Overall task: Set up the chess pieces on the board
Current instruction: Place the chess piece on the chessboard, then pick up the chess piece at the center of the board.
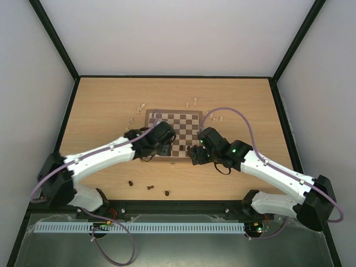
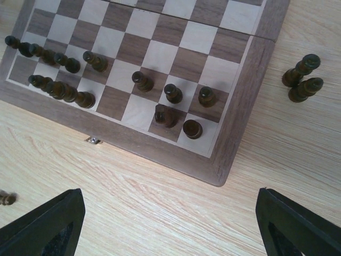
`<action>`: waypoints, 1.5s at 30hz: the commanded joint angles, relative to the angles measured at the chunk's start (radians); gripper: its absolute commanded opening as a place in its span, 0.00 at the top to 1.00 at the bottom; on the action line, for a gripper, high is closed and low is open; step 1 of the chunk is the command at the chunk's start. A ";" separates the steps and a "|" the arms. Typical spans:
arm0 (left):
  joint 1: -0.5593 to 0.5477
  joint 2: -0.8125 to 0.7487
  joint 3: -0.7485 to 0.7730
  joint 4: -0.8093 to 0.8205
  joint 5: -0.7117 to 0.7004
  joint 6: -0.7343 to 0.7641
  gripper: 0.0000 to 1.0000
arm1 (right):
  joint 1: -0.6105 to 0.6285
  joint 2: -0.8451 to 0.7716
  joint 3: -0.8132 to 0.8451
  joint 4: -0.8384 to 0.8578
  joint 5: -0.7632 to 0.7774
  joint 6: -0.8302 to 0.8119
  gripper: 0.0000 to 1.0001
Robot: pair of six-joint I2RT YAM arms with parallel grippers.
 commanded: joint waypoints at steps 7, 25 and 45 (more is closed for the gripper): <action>0.005 -0.402 -0.146 0.067 0.112 0.004 0.01 | -0.159 0.047 0.080 -0.047 0.025 0.020 0.11; -0.019 -0.567 -0.302 0.129 0.193 0.009 0.01 | -0.340 0.465 0.287 -0.065 -0.018 -0.022 0.39; -0.019 -0.525 -0.299 0.147 0.189 0.018 0.01 | -0.413 0.595 0.303 -0.028 -0.021 -0.072 0.56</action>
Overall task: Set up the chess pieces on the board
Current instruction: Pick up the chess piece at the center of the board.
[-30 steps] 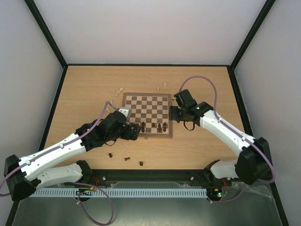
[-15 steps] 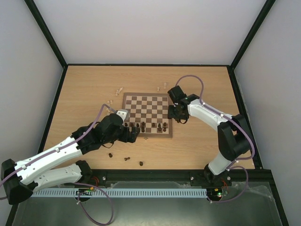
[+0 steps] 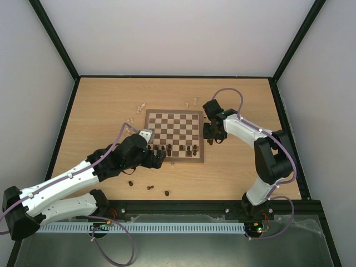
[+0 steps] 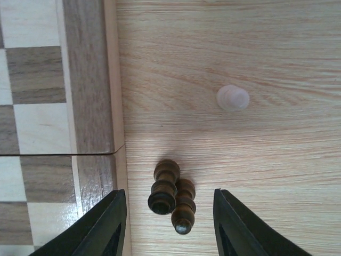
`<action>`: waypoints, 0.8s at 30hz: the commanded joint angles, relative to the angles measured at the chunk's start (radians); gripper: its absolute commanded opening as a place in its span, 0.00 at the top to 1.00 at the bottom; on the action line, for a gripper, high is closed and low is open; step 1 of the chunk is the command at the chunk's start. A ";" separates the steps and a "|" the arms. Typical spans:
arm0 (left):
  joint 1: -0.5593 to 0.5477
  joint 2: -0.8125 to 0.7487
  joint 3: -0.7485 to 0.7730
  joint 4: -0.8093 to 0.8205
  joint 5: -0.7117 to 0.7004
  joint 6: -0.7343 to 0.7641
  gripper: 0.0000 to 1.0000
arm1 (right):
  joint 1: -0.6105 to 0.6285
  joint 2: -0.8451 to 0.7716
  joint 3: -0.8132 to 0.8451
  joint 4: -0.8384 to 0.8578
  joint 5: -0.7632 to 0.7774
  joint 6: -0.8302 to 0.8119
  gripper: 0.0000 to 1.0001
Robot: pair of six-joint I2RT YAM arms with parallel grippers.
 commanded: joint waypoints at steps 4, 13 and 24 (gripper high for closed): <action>-0.005 0.027 0.003 0.020 0.001 0.010 0.01 | -0.007 0.051 0.019 -0.011 -0.017 -0.032 0.59; -0.005 0.044 0.009 0.023 -0.003 0.009 0.01 | -0.009 0.071 0.028 -0.002 -0.025 -0.041 0.72; -0.005 0.058 0.007 0.028 -0.003 0.010 0.01 | -0.010 0.081 0.041 -0.007 -0.013 -0.049 0.71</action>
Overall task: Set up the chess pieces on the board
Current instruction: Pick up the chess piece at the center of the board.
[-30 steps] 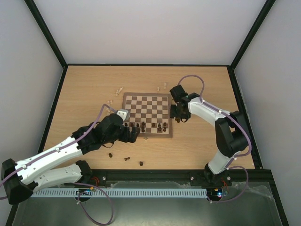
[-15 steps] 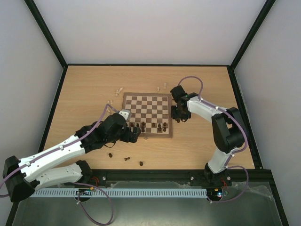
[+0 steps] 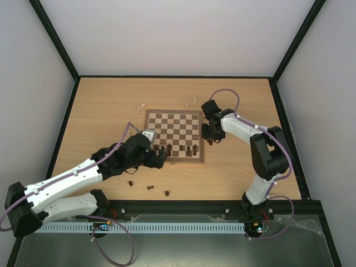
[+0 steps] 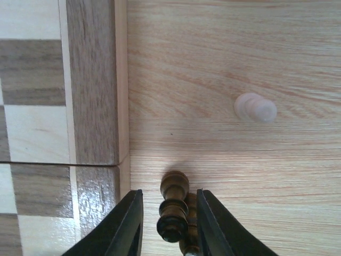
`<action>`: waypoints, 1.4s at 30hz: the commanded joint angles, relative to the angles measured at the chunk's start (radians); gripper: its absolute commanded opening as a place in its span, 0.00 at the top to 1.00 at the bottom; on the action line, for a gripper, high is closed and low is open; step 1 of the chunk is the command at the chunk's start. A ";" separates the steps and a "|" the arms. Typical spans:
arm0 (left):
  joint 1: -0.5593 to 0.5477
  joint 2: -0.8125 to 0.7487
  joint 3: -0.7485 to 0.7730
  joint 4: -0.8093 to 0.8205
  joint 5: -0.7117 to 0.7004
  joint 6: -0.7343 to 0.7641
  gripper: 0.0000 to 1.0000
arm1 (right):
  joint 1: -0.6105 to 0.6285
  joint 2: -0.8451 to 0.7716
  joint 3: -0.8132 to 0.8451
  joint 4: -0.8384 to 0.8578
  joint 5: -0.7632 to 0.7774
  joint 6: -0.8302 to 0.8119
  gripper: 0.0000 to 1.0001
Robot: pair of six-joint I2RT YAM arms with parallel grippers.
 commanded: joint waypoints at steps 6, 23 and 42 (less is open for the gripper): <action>-0.005 0.009 0.006 0.012 -0.004 0.008 0.01 | -0.006 0.020 0.036 -0.025 0.004 -0.017 0.78; -0.005 0.028 0.010 0.017 -0.004 0.008 0.01 | -0.006 -0.002 0.063 -0.026 0.007 -0.029 0.96; -0.005 0.044 0.021 0.014 -0.010 -0.006 0.01 | -0.006 -0.205 0.052 -0.102 -0.045 -0.032 0.96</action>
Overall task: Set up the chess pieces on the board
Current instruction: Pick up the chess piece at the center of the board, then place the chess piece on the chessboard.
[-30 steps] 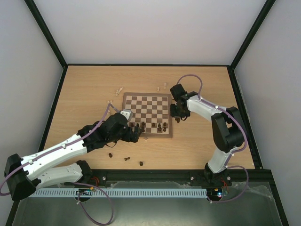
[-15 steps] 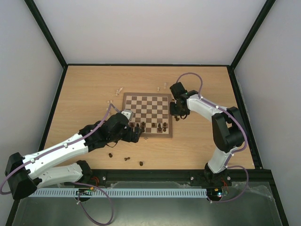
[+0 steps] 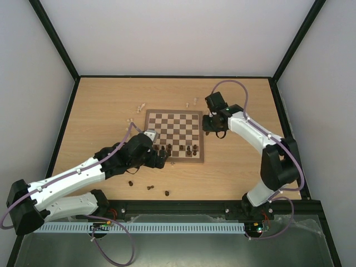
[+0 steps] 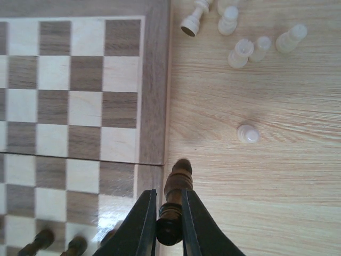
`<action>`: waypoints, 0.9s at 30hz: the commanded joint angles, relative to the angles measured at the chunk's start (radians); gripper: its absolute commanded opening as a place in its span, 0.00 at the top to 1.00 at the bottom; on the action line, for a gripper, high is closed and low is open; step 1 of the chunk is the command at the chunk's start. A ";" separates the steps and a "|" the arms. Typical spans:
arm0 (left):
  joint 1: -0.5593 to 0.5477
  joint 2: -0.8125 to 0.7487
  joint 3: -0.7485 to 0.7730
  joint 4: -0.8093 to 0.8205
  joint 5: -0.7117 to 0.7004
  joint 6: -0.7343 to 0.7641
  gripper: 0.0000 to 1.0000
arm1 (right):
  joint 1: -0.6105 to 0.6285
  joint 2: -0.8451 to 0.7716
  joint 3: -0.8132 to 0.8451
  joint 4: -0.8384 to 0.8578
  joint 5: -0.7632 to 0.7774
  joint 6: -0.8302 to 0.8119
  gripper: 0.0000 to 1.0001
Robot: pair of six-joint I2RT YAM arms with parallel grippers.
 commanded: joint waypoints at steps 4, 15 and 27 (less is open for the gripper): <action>-0.004 0.014 0.024 0.005 -0.013 -0.009 0.01 | -0.005 -0.196 -0.044 -0.110 -0.061 -0.003 0.95; -0.013 -0.002 0.027 0.006 -0.017 -0.019 0.01 | -0.004 -0.360 -0.096 -0.170 -0.083 -0.003 0.94; -0.018 -0.067 0.003 0.027 0.026 -0.039 0.01 | -0.004 -0.467 -0.167 -0.153 -0.186 0.021 0.94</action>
